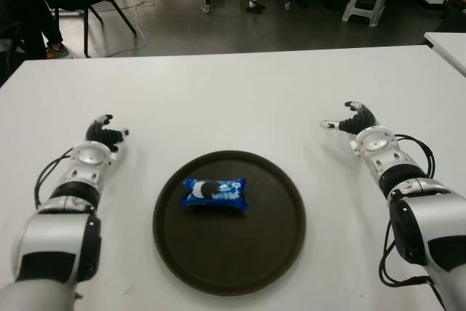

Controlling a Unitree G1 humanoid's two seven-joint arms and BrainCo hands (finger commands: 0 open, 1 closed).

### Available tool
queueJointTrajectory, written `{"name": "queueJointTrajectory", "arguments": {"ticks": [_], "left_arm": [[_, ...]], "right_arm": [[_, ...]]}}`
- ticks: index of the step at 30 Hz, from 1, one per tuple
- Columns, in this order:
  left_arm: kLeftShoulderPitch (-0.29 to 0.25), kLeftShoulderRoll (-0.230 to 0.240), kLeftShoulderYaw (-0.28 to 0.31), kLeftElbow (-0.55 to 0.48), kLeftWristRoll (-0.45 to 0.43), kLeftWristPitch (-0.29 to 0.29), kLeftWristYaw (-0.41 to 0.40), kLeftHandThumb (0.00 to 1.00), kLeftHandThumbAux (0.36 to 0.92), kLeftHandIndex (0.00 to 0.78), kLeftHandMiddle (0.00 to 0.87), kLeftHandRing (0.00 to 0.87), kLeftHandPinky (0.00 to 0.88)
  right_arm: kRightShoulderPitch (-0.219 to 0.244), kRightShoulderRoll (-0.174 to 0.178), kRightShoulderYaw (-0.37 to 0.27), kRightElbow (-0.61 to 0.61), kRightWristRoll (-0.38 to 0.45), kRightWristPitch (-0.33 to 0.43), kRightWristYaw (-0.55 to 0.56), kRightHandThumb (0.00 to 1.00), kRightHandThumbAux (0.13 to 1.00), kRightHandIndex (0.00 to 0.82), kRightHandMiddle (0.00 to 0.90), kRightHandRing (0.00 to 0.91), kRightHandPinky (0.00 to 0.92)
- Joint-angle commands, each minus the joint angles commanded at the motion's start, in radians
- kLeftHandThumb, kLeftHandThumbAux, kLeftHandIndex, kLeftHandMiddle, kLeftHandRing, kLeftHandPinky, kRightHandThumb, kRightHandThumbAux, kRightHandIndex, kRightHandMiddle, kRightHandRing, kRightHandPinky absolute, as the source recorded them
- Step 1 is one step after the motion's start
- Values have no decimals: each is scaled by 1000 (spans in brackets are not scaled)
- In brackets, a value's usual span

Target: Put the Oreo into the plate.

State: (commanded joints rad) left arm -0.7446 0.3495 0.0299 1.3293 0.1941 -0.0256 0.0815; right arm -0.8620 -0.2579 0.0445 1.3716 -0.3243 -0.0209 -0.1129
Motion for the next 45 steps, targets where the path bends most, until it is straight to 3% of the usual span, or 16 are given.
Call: {"name": "queueJointTrajectory", "arguments": {"ticks": [4,7,10,11,12,15,17,28,33,45], "left_arm": [[3,-1,-6,0,3,1,6,193,745,92,111,144,192],[4,-2,-5,0,1,-1,8,189,738,95,123,153,199],[5,-2,-2,-1,-3,-6,9,183,737,97,126,157,206],[6,-3,0,-1,-5,-9,8,180,740,101,130,161,211],[6,-3,2,-1,-7,-10,8,180,743,104,132,163,214],[5,-4,4,-1,-10,-7,7,178,751,111,134,164,215],[3,-4,3,-1,-9,-3,5,180,756,108,128,161,213],[1,-2,10,0,-15,-4,-5,178,770,89,111,147,207],[4,-1,22,1,-23,-13,-11,214,772,104,106,140,196],[2,0,15,1,-10,-12,-7,189,752,116,105,145,212]], "right_arm": [[2,1,-2,0,0,0,1,142,811,172,218,268,367],[3,1,-6,0,-1,2,4,172,831,202,380,448,522],[2,2,-9,-1,0,4,7,179,846,212,448,520,576],[2,1,-11,-1,2,3,9,357,808,282,496,566,616],[3,1,-13,-1,5,0,12,471,784,326,527,596,642],[3,1,-19,-2,9,-6,18,614,753,386,591,643,662],[2,0,-20,-2,8,-5,21,649,746,402,616,663,676],[-5,1,-9,-1,-3,5,28,684,739,422,685,713,705],[-7,5,-14,-2,2,9,23,684,739,423,701,721,713],[-4,3,-22,-2,10,1,38,682,740,423,710,728,714]]}}
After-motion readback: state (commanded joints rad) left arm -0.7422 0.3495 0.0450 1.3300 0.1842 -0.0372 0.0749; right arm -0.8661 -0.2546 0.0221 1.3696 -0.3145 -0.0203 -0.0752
